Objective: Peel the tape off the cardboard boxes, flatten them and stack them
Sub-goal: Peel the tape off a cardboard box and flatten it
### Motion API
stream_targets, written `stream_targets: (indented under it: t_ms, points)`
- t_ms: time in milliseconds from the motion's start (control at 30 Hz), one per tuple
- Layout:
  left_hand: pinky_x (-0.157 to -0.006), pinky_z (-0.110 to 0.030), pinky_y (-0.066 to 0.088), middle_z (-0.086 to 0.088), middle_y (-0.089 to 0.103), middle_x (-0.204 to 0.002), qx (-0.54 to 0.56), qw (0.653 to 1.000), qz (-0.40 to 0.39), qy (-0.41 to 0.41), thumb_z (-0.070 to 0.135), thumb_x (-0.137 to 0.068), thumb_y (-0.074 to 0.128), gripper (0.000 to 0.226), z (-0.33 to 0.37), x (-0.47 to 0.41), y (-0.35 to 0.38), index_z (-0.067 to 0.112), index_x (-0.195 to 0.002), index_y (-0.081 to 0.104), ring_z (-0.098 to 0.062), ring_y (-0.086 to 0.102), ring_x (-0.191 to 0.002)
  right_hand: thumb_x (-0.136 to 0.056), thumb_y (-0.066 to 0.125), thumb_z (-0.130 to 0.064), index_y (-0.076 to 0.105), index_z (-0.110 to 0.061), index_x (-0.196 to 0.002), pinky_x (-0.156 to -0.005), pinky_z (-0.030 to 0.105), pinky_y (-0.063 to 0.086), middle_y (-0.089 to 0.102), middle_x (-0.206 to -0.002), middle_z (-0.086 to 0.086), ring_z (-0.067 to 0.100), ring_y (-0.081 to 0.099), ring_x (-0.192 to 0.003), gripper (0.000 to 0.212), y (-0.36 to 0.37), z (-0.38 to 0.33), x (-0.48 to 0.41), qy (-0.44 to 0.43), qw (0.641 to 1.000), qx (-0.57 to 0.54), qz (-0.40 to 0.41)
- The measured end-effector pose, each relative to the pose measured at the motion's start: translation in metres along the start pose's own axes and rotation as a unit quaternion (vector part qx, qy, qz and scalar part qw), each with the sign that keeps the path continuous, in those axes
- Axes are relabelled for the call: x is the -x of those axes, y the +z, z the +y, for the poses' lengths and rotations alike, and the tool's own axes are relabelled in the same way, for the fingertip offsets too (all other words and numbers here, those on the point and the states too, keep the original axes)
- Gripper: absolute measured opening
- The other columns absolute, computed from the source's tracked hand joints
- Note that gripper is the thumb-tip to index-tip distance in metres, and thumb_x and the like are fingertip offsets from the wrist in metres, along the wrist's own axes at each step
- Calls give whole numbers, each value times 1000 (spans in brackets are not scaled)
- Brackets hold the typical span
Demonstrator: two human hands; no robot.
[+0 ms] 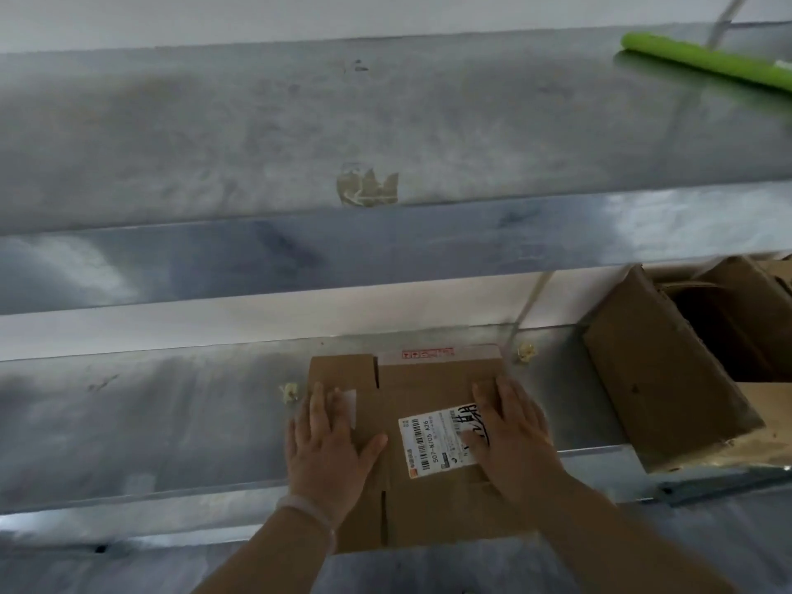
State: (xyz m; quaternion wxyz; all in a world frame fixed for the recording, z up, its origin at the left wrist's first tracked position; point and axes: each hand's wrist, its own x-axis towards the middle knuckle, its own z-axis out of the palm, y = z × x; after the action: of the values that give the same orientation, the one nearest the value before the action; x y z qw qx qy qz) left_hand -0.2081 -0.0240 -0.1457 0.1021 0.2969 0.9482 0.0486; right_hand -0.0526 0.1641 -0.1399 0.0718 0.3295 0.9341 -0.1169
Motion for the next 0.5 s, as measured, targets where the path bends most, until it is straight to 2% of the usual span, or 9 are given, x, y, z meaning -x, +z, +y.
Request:
stream_targets:
  t_ms: [67, 100, 167, 233, 267, 367, 500]
  points:
    - [-116, -47, 8, -12, 24, -156, -21, 997, -1, 76, 68, -91, 12, 72, 1, -5, 3, 29, -147, 33, -35, 22, -143, -90, 17, -56, 25, -23, -153, -121, 37, 0, 2, -163, 11, 26, -1, -150, 72, 0, -7, -4, -34, 996, 24, 84]
    - [-114, -48, 13, -11, 35, -152, -23, 994, -7, 109, 61, -96, 10, 65, 3, -8, 5, 29, -143, 42, -35, 33, -139, -95, 26, -47, 28, -24, -152, -121, 36, 1, 3, -163, 9, 24, 0, -149, 62, 1, -10, -8, -48, 995, 24, 79]
    - [-111, -47, 18, -7, 45, -146, -20, 991, -26, 133, 56, -99, 7, 63, 6, -15, 4, 29, -139, 48, -33, 44, -133, -97, 34, -36, 23, -29, -153, -119, 38, 5, 5, -160, 3, 20, 5, -149, 58, 2, -16, -12, -59, 997, 30, 41]
    - [-110, -47, 17, -7, 43, -148, -29, 989, -34, 143, 59, -97, 7, 65, 6, -24, 5, 29, -141, 44, -32, 41, -135, -93, 34, -41, 33, -28, -149, -117, 45, 23, 28, -156, 4, 25, 32, -144, 58, 5, -13, -16, -54, 998, 14, 27]
    - [-110, -48, 16, -7, 39, -150, -39, 987, -33, 153, 63, -95, 9, 67, 5, -27, 7, 30, -143, 40, -32, 37, -138, -93, 33, -49, 35, -26, -148, -117, 48, 26, 32, -155, 4, 26, 37, -141, 60, 9, -10, -17, -49, 998, 22, 13]
    - [-112, -52, 12, -11, 27, -156, -55, 984, -42, 167, 80, -84, 19, 82, 5, -30, 11, 30, -148, 33, -36, 25, -143, -90, 24, -72, 32, -22, -150, -110, 51, 21, 34, -155, 11, 28, 32, -143, 79, 19, -7, -18, -46, 998, 50, -3]
    - [-112, -55, 13, -13, 26, -156, -56, 983, -22, 172, 87, -78, 20, 90, 6, -29, 16, 31, -147, 36, -38, 23, -143, -86, 17, -78, 35, -21, -150, -111, 51, 19, 32, -156, 11, 27, 28, -145, 88, 24, -6, -21, -55, 997, 60, 11]
